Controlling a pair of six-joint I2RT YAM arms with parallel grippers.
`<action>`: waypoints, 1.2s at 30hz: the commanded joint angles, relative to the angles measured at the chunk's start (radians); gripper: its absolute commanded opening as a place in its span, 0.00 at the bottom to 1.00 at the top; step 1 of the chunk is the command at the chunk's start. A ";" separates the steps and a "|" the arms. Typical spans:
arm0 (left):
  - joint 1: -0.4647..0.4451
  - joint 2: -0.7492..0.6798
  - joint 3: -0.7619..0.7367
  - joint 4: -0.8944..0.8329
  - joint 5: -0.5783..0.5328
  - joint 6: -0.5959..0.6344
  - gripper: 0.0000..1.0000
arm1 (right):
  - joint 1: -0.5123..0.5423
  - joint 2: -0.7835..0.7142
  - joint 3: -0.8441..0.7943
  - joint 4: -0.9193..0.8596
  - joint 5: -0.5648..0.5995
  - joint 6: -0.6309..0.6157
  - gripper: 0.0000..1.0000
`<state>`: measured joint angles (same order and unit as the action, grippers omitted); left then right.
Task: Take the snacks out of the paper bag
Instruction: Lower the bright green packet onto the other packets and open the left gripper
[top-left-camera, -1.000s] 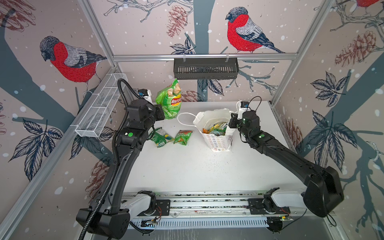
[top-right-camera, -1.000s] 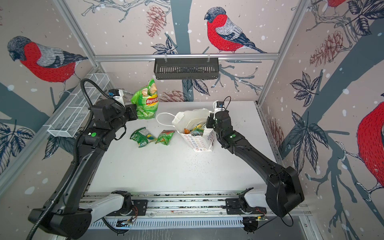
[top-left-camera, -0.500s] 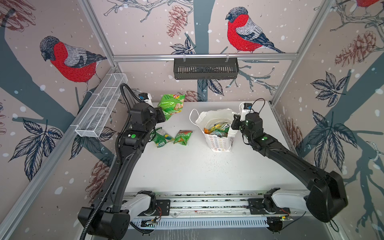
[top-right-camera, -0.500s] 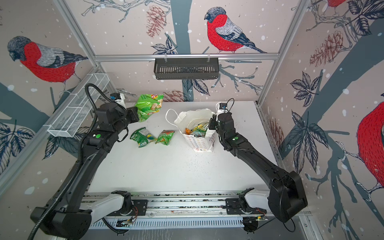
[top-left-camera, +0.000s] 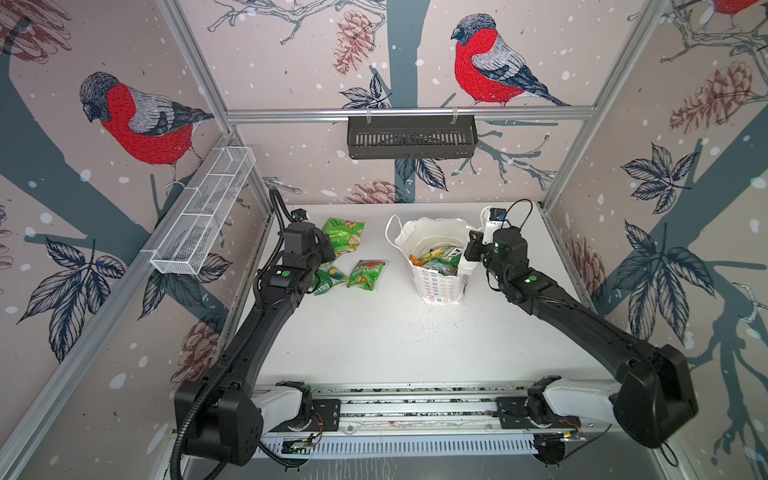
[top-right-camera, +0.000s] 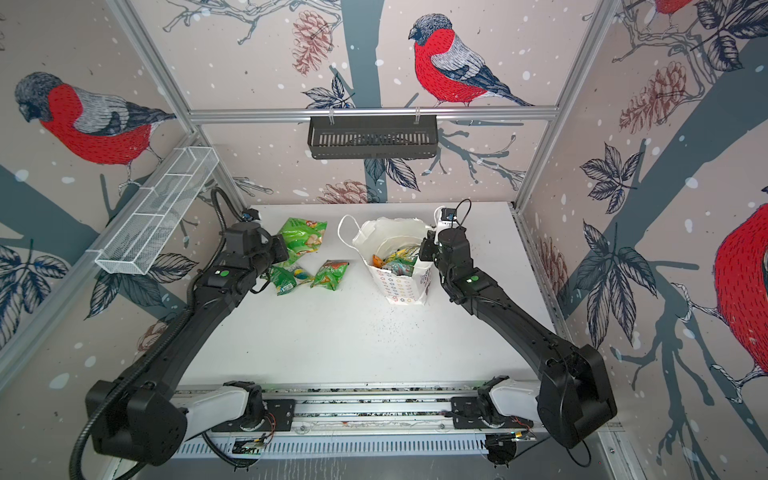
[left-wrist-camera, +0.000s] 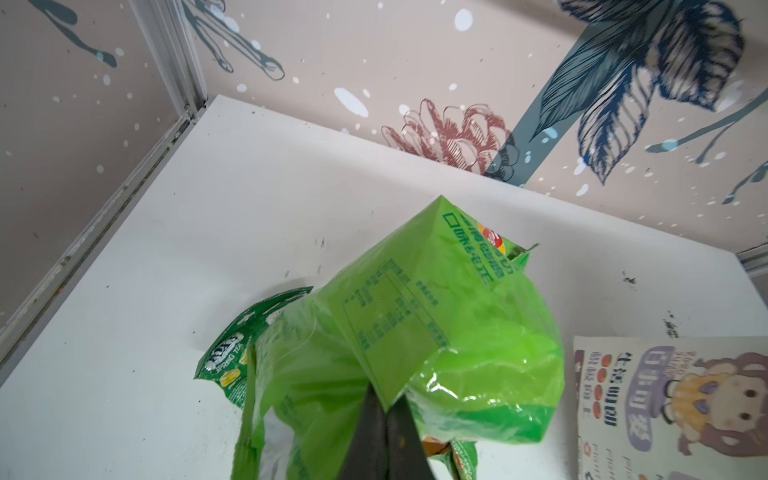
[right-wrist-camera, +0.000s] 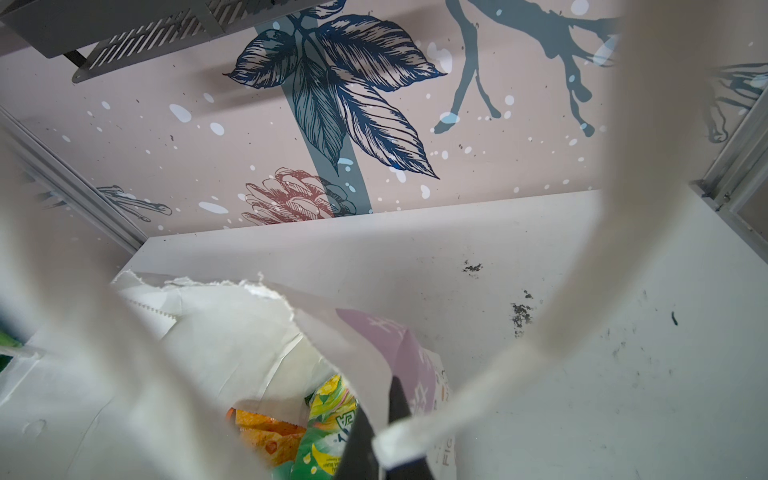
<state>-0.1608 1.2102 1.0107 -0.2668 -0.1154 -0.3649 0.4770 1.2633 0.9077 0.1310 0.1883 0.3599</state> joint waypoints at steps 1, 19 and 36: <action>0.012 0.014 -0.007 0.079 -0.018 0.036 0.00 | 0.001 -0.006 -0.011 0.021 -0.023 -0.006 0.00; 0.015 0.160 0.004 0.091 0.062 0.061 0.00 | 0.001 -0.015 -0.068 0.060 -0.080 0.022 0.00; 0.015 0.113 0.022 0.077 0.132 0.118 0.78 | 0.001 0.015 -0.104 0.082 -0.106 0.042 0.00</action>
<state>-0.1474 1.3468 1.0378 -0.2230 -0.0074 -0.2779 0.4770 1.2736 0.8082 0.2447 0.1101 0.3901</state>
